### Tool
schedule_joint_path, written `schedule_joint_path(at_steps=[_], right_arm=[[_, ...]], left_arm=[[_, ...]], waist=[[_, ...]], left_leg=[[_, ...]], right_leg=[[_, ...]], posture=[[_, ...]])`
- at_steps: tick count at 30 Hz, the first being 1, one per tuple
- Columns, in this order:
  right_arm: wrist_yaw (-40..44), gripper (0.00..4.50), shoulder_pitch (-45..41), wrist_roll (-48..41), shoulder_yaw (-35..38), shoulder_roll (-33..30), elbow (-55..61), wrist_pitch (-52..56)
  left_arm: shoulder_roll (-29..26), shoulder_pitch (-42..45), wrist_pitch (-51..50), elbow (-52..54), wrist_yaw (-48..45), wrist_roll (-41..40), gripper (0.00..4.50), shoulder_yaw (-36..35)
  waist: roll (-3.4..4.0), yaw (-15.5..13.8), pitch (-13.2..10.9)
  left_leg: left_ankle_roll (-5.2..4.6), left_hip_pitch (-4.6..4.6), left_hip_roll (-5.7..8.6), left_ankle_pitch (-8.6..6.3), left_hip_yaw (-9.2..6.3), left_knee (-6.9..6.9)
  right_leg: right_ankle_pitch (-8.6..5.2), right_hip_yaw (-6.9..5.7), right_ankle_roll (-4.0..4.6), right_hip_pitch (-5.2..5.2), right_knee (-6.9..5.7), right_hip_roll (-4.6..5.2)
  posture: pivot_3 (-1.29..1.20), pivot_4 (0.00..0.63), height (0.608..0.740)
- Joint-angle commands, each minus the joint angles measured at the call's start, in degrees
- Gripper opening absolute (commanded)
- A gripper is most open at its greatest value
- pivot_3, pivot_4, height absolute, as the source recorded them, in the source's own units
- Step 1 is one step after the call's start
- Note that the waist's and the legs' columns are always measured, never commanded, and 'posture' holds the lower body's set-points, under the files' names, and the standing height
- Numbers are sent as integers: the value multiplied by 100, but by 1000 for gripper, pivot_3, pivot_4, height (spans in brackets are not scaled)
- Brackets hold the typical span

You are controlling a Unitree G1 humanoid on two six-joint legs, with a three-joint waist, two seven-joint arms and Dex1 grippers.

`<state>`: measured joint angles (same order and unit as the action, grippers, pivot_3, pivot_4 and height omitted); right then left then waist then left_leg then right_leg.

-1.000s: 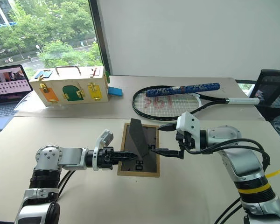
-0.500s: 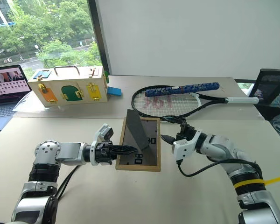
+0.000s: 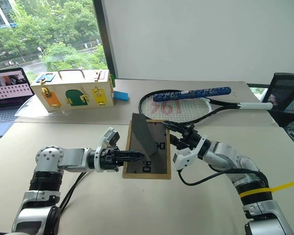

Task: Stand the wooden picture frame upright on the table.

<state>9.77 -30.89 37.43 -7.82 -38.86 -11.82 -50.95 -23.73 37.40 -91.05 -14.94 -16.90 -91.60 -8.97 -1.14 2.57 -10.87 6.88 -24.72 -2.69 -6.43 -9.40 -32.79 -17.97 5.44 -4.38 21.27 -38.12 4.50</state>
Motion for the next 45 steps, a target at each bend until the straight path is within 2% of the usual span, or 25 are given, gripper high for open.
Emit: schedule_joint_path(at_steps=[1, 4, 8, 11, 14, 18, 21, 25, 30, 33, 38, 45], right_arm=[[-181, 1327, -93, -268, 150, -16, 291, -89], [-136, 1326, -93, -357, 133, -21, 268, -62], [38, 1326, -117, -645, 130, -51, 100, 68], [341, 1326, -181, -1019, 126, -84, -182, 314], [687, 1325, -268, -1455, 93, -26, -333, 629], [1291, 1324, -350, -2128, 55, 218, -289, 1407], [2183, 1324, -370, -3256, 54, 670, 29, 3052], [3377, 1322, -231, -5280, 86, 873, 1187, 6892], [3513, 1318, -420, -6750, 436, 806, 2009, 9911], [3416, 1313, -562, -7133, 594, 853, 1998, 10718], [3715, 1312, -799, -7169, 356, 663, 1565, 11210], [4459, 1311, -1145, -6569, -466, 445, 552, 10754]], left_arm=[[-60, -73, 172, 280, -53, 262, 3550, 4], [-159, -223, 631, 820, -426, 826, 4492, 31], [-499, -626, 1827, 1683, -1122, 1791, 4500, -163], [-907, -1151, 2991, 2182, -1960, 2440, 4500, -636], [-1111, -1449, 3487, 2197, -2413, 2552, 4500, -1060], [-1394, -1646, 3730, 2124, -2665, 2928, 4500, -1072], [-1402, -1726, 3818, 2131, -2658, 2996, 4500, -1166], [-1359, -1783, 3748, 2548, -2576, 2870, 4500, -1117], [-1390, -1912, 3745, 2854, -2481, 2948, 4500, -1041], [-1353, -1964, 3768, 2941, -2414, 2971, 4500, -1009], [-1282, -1976, 3814, 3006, -2295, 3001, 4500, -957], [-1194, -2075, 3998, 2964, -2281, 3247, 4500, -848]], waist=[[0, 0, 0], [0, 3, 0], [0, 20, 0], [0, 41, 0], [1, 40, -1], [0, -7, -3], [-3, 13, -4], [-3, 22, -8], [2, 6, -11], [0, 6, -11], [0, 8, -11], [0, 11, -12]], left_leg=[[0, 1, 0, 0, 0, 0], [0, 5, 0, 0, 1, 0], [0, 5, 0, 0, 1, 1], [0, 7, -1, 0, 3, 4], [-4, 7, -3, -2, 4, 5], [-6, 6, -2, -2, 4, 4], [-6, 7, -2, -1, 3, 4], [-8, 5, -6, -2, 1, 4], [-10, 3, -7, -3, -2, 5], [-11, 4, -7, -3, -1, 4], [-12, 3, -8, -3, 1, 4], [-12, -3, -8, -3, 2, 4]], right_leg=[[0, 1, 0, -1, 0, 0], [0, 1, 1, -4, 0, 0], [1, 1, 2, -4, 0, 0], [3, 4, 5, -3, 0, 0], [3, 4, 7, -4, 1, 0], [3, 4, 7, -5, 1, 2], [3, 1, 7, -8, 3, 2], [4, 0, 8, -7, -4, -2], [3, -3, 9, -4, -6, -3], [2, -3, 8, -1, -7, -4], [2, -1, 8, 3, -6, -5], [2, -1, 6, 7, 0, -5]], posture=[[0, 150, 722], [0, 150, 722], [0, 150, 722], [0, 150, 722], [0, 150, 722], [0, 150, 722], [0, 150, 722], [0, 150, 722], [0, 150, 722], [0, 150, 722], [0, 150, 722], [0, 150, 722]])
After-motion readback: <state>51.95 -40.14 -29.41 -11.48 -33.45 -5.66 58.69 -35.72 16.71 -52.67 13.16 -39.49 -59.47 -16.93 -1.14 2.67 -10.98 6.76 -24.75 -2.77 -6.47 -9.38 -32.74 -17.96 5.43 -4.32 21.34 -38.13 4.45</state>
